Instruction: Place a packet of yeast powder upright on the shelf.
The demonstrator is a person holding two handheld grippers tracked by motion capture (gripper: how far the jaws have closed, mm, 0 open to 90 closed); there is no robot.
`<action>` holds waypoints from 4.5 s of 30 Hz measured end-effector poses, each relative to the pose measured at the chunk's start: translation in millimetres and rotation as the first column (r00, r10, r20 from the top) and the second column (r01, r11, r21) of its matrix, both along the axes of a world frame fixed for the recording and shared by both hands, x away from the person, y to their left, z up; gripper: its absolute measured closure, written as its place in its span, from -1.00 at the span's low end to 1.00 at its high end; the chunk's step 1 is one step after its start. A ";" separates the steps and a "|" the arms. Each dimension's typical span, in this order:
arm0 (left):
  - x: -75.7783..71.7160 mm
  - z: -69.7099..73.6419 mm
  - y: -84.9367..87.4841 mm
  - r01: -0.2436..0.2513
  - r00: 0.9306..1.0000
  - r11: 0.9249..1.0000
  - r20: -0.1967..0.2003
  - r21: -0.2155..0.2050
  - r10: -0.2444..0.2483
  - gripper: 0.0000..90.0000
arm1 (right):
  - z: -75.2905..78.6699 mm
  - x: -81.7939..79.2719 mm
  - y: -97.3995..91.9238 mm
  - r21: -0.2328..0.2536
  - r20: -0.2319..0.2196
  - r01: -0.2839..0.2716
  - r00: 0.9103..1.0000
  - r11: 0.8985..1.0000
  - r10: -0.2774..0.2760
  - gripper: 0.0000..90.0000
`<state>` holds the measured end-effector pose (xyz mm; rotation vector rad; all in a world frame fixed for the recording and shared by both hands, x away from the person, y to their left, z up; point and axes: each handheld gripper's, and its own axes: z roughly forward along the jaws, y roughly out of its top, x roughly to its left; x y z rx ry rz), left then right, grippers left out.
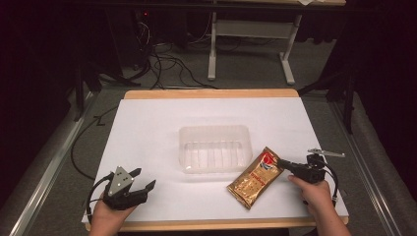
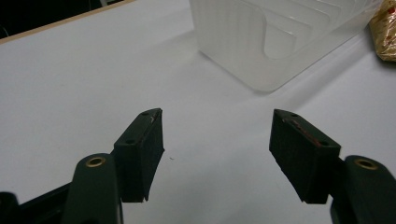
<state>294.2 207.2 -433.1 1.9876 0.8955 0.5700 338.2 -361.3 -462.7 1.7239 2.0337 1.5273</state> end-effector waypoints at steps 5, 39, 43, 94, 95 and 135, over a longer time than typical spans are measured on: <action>2.6 2.1 -1.8 0.006 1.000 1.000 0.021 -0.015 -0.006 -0.21 | 9.2 -11.5 -5.5 -0.007 0.066 0.018 0.998 1.000 -0.017 0.98; 0.8 4.2 0.9 0.022 0.998 0.999 0.060 -0.042 -0.019 -0.24 | 85.4 -51.0 2.4 -0.047 0.468 0.165 0.875 0.985 -0.124 1.00; -0.6 4.8 2.3 0.013 0.997 0.999 0.071 -0.046 -0.010 -0.24 | 91.3 -52.6 7.5 -0.079 0.509 0.187 0.852 0.979 -0.121 1.00; -1.5 6.4 4.3 -0.005 0.998 0.996 0.067 -0.093 0.011 -0.37 | 163.6 -38.6 71.2 -0.043 0.661 0.119 0.748 0.992 -0.061 1.00; -1.3 6.3 4.3 -0.003 0.998 0.996 0.067 -0.093 0.010 -0.37 | 165.7 -38.4 73.2 -0.042 0.664 0.113 0.745 0.993 -0.057 1.00; -5.0 9.1 8.3 0.008 0.997 0.996 0.079 -0.091 -0.001 -0.38 | 144.8 1.9 119.9 -0.076 0.613 0.089 0.790 0.993 -0.024 1.00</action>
